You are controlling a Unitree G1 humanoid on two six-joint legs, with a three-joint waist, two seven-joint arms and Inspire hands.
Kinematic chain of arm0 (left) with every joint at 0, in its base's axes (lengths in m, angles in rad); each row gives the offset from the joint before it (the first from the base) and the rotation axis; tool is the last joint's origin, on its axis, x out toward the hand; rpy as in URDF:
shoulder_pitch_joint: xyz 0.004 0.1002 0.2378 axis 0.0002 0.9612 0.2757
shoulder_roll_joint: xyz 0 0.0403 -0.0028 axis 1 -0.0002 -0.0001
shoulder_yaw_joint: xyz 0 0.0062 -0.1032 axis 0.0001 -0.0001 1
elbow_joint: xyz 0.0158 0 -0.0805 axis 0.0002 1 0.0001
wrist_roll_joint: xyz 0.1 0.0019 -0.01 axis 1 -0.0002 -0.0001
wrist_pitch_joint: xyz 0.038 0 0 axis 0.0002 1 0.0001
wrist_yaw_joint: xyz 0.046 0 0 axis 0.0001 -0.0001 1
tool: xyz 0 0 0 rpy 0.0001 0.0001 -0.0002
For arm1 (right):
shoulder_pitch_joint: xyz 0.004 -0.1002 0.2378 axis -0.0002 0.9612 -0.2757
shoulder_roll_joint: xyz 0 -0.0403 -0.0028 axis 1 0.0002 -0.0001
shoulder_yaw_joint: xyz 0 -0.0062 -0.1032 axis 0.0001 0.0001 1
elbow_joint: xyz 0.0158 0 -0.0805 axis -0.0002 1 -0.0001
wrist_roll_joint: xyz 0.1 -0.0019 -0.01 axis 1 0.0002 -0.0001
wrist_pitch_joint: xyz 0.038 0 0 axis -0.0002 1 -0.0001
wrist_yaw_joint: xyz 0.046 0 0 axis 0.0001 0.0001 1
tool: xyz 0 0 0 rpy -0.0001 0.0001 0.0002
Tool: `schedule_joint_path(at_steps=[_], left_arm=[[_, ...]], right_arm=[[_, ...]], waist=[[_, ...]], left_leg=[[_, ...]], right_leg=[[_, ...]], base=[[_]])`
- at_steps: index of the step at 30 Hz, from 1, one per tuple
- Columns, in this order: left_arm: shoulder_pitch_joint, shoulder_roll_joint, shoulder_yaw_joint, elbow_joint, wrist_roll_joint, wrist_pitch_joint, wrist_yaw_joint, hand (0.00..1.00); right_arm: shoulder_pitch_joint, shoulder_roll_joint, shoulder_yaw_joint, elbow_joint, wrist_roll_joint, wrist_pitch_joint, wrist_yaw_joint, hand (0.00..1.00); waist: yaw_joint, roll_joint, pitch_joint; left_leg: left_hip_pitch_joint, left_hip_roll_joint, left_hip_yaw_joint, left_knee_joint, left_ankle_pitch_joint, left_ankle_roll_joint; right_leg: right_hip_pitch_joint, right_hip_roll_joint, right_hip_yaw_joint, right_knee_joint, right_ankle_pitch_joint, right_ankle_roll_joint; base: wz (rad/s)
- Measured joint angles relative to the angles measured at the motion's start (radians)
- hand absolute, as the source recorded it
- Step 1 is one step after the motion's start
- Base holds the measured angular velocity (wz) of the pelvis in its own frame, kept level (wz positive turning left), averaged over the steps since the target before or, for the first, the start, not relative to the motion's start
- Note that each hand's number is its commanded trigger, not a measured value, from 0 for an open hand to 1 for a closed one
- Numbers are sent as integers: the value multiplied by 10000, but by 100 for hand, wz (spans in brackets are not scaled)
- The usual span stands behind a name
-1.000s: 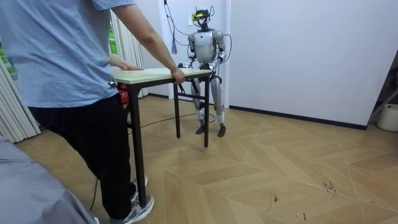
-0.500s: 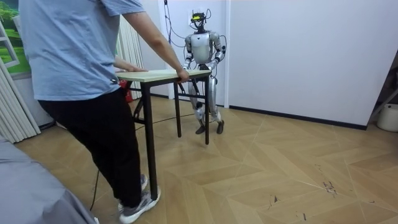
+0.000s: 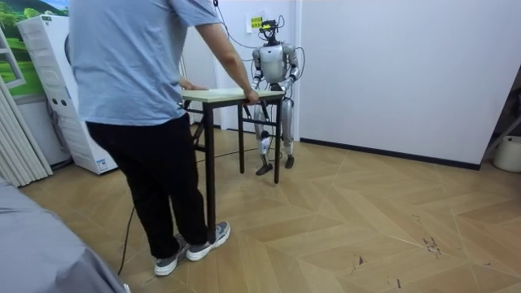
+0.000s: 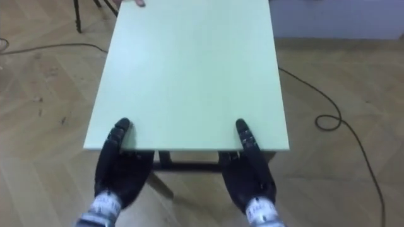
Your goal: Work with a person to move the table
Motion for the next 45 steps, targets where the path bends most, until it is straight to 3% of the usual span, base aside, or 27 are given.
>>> schedule_joint_path(at_steps=[1, 3, 4, 5, 6, 7, 9, 10, 11, 12, 13, 14, 15, 16, 17, 18, 20, 23, 26, 28, 32, 36, 38, 39, 41, 43, 45], left_arm=[[38, -3, -3, -1, -3, 0, 0, 100], [106, -30, -9, -2, -21, 1, 6, 100], [117, -42, -96, 11, -19, 8, 70, 100], [117, -35, -155, 29, -9, 20, 108, 100], [116, -29, -229, 36, 80, 96, 158, 100], [110, -21, -277, 35, 229, 113, 175, 100], [108, 22, -311, -8, 223, 155, 179, 100], [92, 44, -293, -36, 237, 148, 176, 100], [97, 16, -296, -23, 259, 143, 176, 100], [162, -52, -303, -35, 276, 133, 166, 100], [198, -2, -196, -160, 262, 83, 140, 100], [160, 34, -171, -162, 271, 64, 145, 100], [95, 103, -149, -158, 381, -1, 165, 100], [70, 157, -125, -186, 476, -25, 150, 100], [37, 146, -129, -189, 494, -9, 150, 100], [-17, 104, -146, -191, 497, 46, 153, 100], [10, 65, -146, -292, 607, 43, 151, 100], [-196, 168, 56, -552, 919, 41, 156, 100], [-557, 251, 96, -604, 920, 50, 154, 100], [-753, 259, 120, -622, 1015, 13, 154, 100], [-811, 384, 132, -616, 1170, 38, 157, 100], [-613, 446, 104, -475, 1191, 129, 148, 100], [-545, 434, 40, -473, 1194, 124, 139, 100], [-521, 395, 31, -475, 1194, 109, 131, 100], [-469, 288, 46, -418, 1168, 109, 131, 100], [-373, 130, -25, -408, 1126, 110, 140, 100], [-361, 45, -52, -403, 1136, 110, 142, 100]], right_arm=[[3, -10, -42, 1, -17, 95, -2, 100], [13, -9, -84, 6, -33, 175, -45, 100], [123, -36, -163, 1, -1, 205, -52, 100], [218, -35, -214, -9, 1, 215, -52, 100], [472, -1, -292, -97, 51, 193, -52, 100], [621, 30, -297, -149, 131, 137, -47, 100], [720, -61, -252, -290, 287, 74, -47, 100], [677, -124, -73, -311, 409, -71, -72, 100], [665, -132, -17, -310, 476, -128, -106, 100], [569, -240, -16, -304, 520, -120, -158, 100], [392, -191, 73, -310, 496, -107, -281, 100], [428, -147, 102, -315, 496, -120, -290, 100], [487, 24, 124, -314, 506, -127, -306, 100], [488, 99, 137, -309, 511, -132, -313, 100], [485, 77, 127, -312, 531, -148, -308, 100], [453, 20, 81, -320, 525, -207, -262, 100], [454, 24, 66, -362, 527, -206, -242, 100], [453, 380, 66, -550, 532, -209, -240, 100], [83, 421, 86, -567, 543, -268, -240, 100], [-90, 415, 100, -536, 669, -323, -240, 100], [-64, 435, 105, -443, 899, -146, -234, 100], [-56, 429, 110, 58, 954, -127, 54, 100], [23, 416, 154, 77, 953, -241, 117, 100], [21, 382, 165, 75, 924, -271, 174, 100], [32, 288, 168, 86, 885, -349, 178, 100], [34, 212, 178, 84, 881, -496, 170, 100], [29, 186, 176, 76, 858, -589, 168, 100]], waist=[[-108, -49, -19], [-325, -184, -9], [-477, -213, 1], [-628, -222, 1], [-874, -331, -17], [-916, -485, -59], [-921, -595, -62], [-888, -808, 17], [-887, -865, -4], [-660, -483, -270], [-588, -462, -287], [-750, -636, -273], [-912, -1047, -259], [-796, -1305, -248], [-705, -1317, -228], [-608, -1183, -140], [-535, -1098, -149], [-567, -1500, -141], [-295, -1701, -129], [-154, -1644, -112], [-43, -1550, -60], [420, -1279, -37], [569, -1070, -40], [636, -940, -43], [669, -886, -12], [610, -700, -3], [495, -588, 49]], left_leg=[[-206, -201, -12, -19, 235, 170], [-449, -504, 29, -114, 549, 466], [-542, -527, 120, -119, 719, 578], [-557, -512, 155, -131, 803, 597], [-558, -391, 510, -237, 983, 585], [-540, -302, 1037, -466, 1202, 536], [-563, -224, 1576, -688, 1437, 508], [-600, -392, 1722, -667, 1510, 501], [-699, -493, 1569, -686, 1532, 510], [-1091, -501, 1042, -914, 1791, 659], [-1276, -371, 987, -1008, 2022, 762], [-1244, -477, 962, -1059, 2104, 791], [-1184, -699, 1021, -1093, 2185, 851], [-1249, -800, 1165, -967, 2241, 803], [-1335, -782, 1225, -847, 2259, 797], [-1479, -664, 1263, -677, 2261, 795], [-1611, -577, 1318, -942, 2403, 810], [-2131, -468, 2016, -1037, 2683, 1015], [-2925, -431, 2489, -558, 2801, 1121], [-3485, -89, 2512, -213, 2900, 1067], [-3801, 553, 2592, -333, 3387, 943], [-3351, 926, 2514, -1726, 4749, 567], [-3099, 983, 2102, -2709, 5591, 75], [-3007, 976, 1531, -3169, 6071, -553], [-3085, 937, 1150, -1902, 5184, -477], [-2982, 1098, 1026, 549, 3253, -531], [-2540, 1231, 792, 1614, 2321, -754]], right_leg=[[-56, -210, 47, -250, 302, 594], [-84, -486, 244, -601, 821, 1129], [-181, -774, 438, 126, 689, 867], [-238, -976, 602, 890, 273, 651], [-244, -1454, 1059, 2559, -793, 558], [-142, -1842, 1475, 3804, -1621, 690], [368, -2349, 1719, 4911, -2335, 901], [477, -2269, 1946, 4692, -2407, 1199], [437, -2164, 1974, 4498, -2350, 1358], [410, -1664, 2272, 3626, -2102, 1896], [469, -1650, 2525, 4137, -2153, 1641], [680, -1887, 2450, 4835, -2317, 1554], [1191, -2330, 2432, 5847, -2415, 1501], [1608, -2441, 2517, 6222, -2314, 1380], [1780, -2446, 2522, 6089, -2334, 1379], [1860, -2287, 2460, 5545, -2448, 1382], [1937, -2079, 2427, 4882, -2513, 1474], [2078, -1989, 2550, 4853, -3035, 1444], [2652, -1918, 2735, 3273, -4231, 1448], [2954, -1586, 2659, 1987, -4785, 1318], [2949, -984, 2227, 1433, -4851, 1142], [2723, -175, 2150, 921, -4301, 469], [2646, 178, 1992, 678, -4011, 188], [2489, 222, 1819, 547, -3785, -61], [2374, 156, 1539, 515, -3592, -267], [2376, 160, 1319, 415, -3377, -439], [2350, 222, 1194, 369, -3257, -543]], base=[[17], [29], [50], [85], [90], [75], [28], [7], [-38], [-59], [-36], [24], [37], [9], [-28], [-27], [-22], [5], [-25], [-10], [5], [-20], [-7], [0], [-2], [20], [24]])
